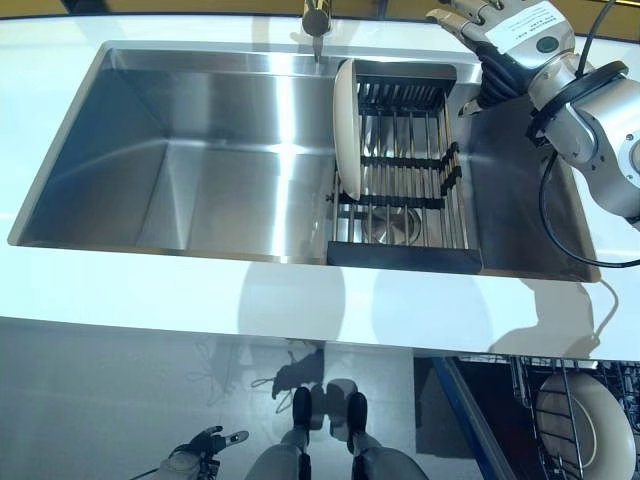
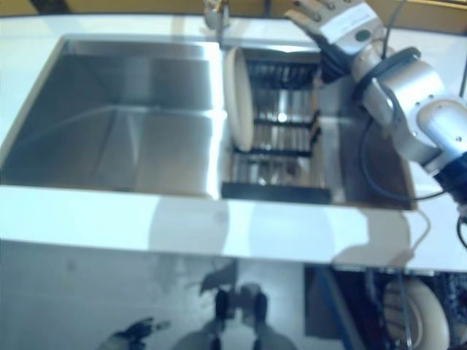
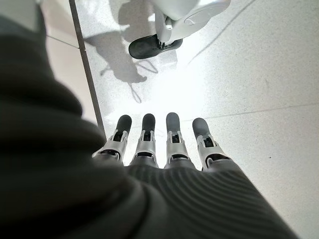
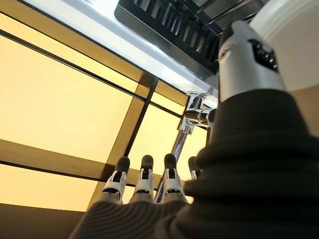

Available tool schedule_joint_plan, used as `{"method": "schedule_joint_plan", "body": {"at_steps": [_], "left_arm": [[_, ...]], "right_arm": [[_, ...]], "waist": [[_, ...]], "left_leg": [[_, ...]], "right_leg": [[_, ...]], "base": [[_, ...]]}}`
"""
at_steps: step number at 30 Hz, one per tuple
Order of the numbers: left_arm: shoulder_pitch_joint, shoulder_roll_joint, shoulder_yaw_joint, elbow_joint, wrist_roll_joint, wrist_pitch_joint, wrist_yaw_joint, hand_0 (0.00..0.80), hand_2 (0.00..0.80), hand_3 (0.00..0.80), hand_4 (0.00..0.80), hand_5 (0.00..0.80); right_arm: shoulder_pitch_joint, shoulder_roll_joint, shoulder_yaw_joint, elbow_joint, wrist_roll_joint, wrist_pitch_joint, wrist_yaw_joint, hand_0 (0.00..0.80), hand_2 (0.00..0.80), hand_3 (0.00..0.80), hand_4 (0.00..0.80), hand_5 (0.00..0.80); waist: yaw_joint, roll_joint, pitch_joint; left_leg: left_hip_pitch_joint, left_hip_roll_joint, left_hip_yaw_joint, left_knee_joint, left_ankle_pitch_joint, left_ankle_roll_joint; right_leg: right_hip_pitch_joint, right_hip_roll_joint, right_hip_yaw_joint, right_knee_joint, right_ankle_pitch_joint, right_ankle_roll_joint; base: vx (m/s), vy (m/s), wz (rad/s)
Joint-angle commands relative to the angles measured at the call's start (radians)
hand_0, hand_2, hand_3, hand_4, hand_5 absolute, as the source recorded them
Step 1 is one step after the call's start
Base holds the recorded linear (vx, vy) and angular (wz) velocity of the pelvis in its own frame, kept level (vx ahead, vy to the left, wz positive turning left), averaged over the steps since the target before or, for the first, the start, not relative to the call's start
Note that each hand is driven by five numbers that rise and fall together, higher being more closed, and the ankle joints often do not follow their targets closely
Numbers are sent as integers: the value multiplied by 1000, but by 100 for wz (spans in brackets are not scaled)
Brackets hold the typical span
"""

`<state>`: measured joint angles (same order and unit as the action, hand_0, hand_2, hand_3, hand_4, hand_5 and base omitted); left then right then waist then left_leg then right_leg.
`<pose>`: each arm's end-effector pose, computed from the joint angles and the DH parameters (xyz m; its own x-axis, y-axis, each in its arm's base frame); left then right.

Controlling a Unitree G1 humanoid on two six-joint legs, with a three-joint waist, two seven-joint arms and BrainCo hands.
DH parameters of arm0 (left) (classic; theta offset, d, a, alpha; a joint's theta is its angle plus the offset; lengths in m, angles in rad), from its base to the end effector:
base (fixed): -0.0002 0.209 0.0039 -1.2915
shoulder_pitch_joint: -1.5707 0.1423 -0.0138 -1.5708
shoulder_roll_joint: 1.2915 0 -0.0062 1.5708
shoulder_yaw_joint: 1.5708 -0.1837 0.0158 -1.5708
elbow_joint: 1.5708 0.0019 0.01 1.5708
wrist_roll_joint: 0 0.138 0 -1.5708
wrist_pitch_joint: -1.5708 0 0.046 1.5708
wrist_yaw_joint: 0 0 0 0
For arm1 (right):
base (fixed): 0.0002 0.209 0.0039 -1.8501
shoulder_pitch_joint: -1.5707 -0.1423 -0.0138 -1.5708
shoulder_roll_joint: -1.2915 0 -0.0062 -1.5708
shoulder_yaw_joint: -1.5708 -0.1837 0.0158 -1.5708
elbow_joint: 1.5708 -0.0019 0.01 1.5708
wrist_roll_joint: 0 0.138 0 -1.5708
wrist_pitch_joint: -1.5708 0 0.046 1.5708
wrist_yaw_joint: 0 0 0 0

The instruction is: Take plates into dishwasher

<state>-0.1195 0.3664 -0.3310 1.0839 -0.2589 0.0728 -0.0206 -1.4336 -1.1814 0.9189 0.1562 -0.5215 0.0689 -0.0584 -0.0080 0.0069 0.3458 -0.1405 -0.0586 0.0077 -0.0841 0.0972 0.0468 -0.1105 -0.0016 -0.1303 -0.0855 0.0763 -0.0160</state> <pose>0.1326 0.2426 -0.0897 0.4817 0.1543 -0.8627 0.1136 0.9651 0.2360 0.2866 -0.1957 0.3520 0.7690 0.4485 0.4555 0.6084 -0.2949 -0.7368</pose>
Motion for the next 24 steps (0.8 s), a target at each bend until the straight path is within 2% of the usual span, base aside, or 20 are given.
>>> {"method": "schedule_joint_plan", "body": {"at_steps": [1,12,24], "left_arm": [[12,4,-5,31,-15,-1,4,0,0,0,0,0],[29,-11,16,49,2,9,1,0,0,0,0,0],[38,-9,17,52,-11,7,5,0,0,0,0,0]], "right_arm": [[-123,15,10,-23,-28,26,20,0,0,0,0,0],[-91,63,3,-89,-23,25,119,0,0,0,0,0],[-94,90,36,-61,-26,0,145,0,0,0,0,0]], "waist": [[24,-38,-42],[43,-63,-86],[60,-86,-94]], "left_leg": [[9,5,-12,-3,-46,-20],[46,5,-16,-3,-61,-17],[49,5,-28,-3,-65,-15]], "right_leg": [[1,1,-8,24,-39,65],[43,0,-12,15,-43,67],[52,3,-17,12,-46,65]], "base": [[16,25,4],[30,21,3],[6,3,3]]}}
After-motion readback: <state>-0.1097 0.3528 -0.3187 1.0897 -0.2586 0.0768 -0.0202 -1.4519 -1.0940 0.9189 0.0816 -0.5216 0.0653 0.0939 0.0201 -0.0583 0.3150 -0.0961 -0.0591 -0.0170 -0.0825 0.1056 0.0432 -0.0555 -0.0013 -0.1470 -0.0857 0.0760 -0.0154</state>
